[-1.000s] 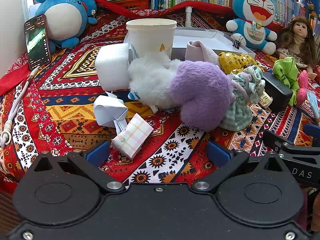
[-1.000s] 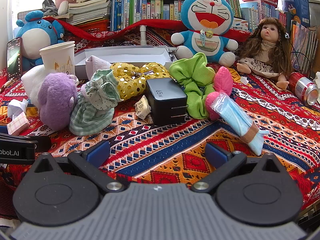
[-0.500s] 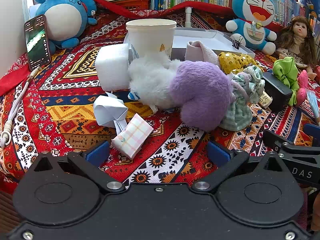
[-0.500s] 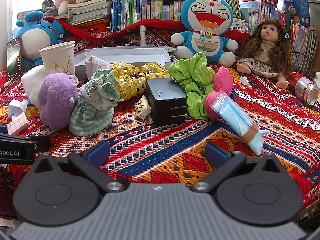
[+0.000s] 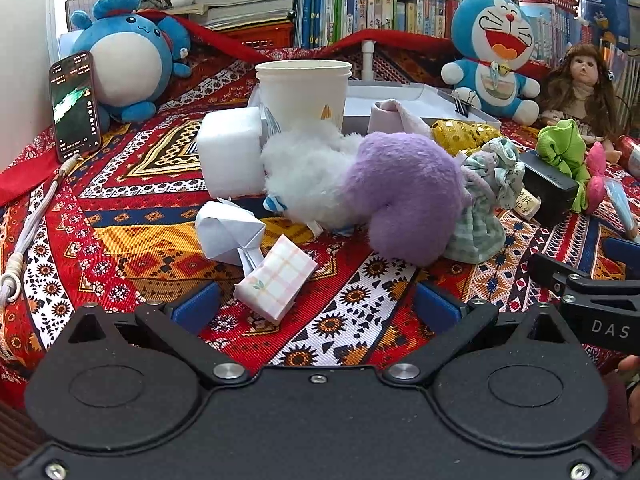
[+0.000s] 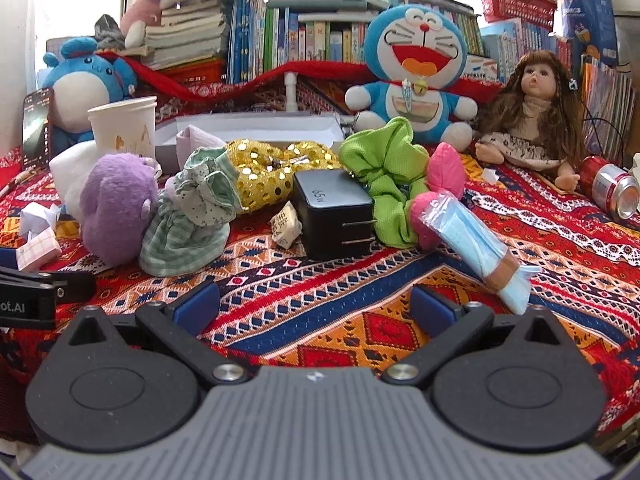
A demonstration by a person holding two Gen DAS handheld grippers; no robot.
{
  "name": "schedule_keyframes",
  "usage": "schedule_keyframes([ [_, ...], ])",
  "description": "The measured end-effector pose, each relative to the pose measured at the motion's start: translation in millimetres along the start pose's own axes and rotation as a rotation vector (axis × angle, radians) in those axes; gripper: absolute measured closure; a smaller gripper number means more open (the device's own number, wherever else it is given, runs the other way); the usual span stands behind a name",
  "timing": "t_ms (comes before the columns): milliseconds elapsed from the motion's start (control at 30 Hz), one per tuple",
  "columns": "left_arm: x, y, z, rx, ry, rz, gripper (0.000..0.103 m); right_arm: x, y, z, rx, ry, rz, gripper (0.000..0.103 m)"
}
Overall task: Organize soft objects
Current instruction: 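Move left tool to the pink plaid box while right tool approaches the blue mask packet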
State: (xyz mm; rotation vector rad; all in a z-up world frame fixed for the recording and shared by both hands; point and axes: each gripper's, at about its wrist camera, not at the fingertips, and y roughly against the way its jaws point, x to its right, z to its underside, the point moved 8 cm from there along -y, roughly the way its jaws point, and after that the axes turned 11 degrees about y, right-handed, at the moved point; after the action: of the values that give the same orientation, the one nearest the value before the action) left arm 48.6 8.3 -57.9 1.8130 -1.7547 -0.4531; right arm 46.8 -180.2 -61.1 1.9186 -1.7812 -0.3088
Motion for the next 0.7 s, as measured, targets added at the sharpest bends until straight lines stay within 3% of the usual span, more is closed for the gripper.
schedule_keyframes([
  [167, -0.8, 1.7, -3.1, -0.008, 0.008, 0.012, 0.0, 1.0, 0.8, -3.4, -0.014, -0.007, -0.006, 0.0],
  [367, -1.8, 14.9, -16.0, 0.062, 0.024, 0.059, 0.0, 4.3, 8.0, -8.5, 0.024, -0.011, -0.039, 0.0],
  [700, -24.2, 24.0, -33.9, 0.133, 0.07, 0.016, 0.0, 21.0, 26.8, -25.9, 0.108, 0.0, -0.008, 0.0],
])
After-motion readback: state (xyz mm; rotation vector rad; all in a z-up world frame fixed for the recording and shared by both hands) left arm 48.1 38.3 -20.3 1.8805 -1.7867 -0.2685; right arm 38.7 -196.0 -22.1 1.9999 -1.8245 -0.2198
